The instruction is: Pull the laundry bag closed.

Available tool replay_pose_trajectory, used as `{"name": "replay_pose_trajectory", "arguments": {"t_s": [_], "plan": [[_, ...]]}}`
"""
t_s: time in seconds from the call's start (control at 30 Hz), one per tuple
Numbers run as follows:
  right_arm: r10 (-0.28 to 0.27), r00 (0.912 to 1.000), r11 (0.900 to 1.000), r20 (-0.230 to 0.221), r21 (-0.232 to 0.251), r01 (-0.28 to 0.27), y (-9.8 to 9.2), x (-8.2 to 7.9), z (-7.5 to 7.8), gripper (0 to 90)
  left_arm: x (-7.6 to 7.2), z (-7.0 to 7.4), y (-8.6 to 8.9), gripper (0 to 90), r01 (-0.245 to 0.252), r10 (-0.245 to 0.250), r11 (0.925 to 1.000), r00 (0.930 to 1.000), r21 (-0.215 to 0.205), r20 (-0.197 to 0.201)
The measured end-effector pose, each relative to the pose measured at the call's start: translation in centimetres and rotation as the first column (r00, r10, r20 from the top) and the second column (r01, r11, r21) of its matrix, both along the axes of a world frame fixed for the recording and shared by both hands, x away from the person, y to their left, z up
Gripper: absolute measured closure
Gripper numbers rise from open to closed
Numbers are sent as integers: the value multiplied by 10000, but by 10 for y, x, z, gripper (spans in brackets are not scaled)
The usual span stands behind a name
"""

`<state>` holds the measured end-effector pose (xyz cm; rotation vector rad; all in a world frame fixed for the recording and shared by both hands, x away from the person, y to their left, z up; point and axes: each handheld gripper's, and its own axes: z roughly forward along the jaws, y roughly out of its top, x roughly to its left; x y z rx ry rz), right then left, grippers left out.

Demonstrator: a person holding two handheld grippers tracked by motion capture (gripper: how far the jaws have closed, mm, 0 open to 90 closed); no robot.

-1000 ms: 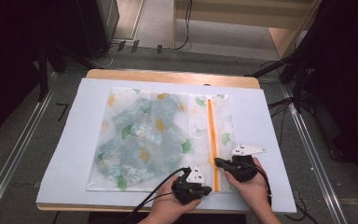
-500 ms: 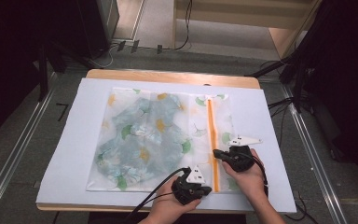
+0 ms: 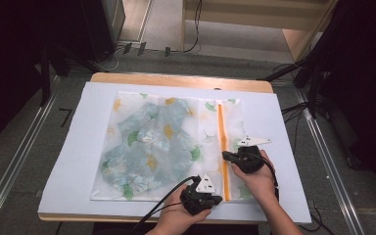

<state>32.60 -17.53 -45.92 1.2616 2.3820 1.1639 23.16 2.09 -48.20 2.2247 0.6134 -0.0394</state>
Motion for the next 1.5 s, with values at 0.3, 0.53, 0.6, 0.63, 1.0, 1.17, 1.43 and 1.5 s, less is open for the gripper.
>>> {"name": "replay_pose_trajectory", "arguments": {"t_s": [0.3, 0.53, 0.6, 0.63, 1.0, 1.17, 1.43, 1.5], "plan": [[-36, 10000, 9999, -39, -133, 36, 3, 10, 1, 900, 0, 0, 0, 900, 15, -15, 10000, 10000, 24, 12], [-185, 9998, 9998, -68, -91, 184, 2, 21, 1, 900, 0, 0, 0, 900, 15, -15, 10000, 10000, 16, 10], [-195, 9998, 9997, -45, -177, 194, 2, 24, 0, 900, 0, 0, 0, 900, 19, -19, 10000, 10000, 11, 9], [-214, 9998, 9996, -60, -160, 213, 3, 25, 0, 900, 0, 0, 0, 900, 21, -21, 10000, 10000, 16, 14], [-335, 9994, 9993, -105, -189, 333, 3, 44, 0, 900, 0, 0, 0, 900, 65, -65, 10000, 10000, 51, 23], [-594, 9982, 9982, -72, -105, 594, 3, 53, 1, 900, 0, 0, 0, 900, 71, -71, 10000, 10000, 44, 46], [-765, 9971, 9967, 21, -261, 765, 6, 70, 3, 900, 0, 0, 0, 900, 65, -65, 10000, 10000, 24, 38], [-794, 9968, 9967, -17, -193, 793, 6, 75, 3, 900, 0, 0, 0, 900, 67, -67, 10000, 10000, 29, 40]]}}
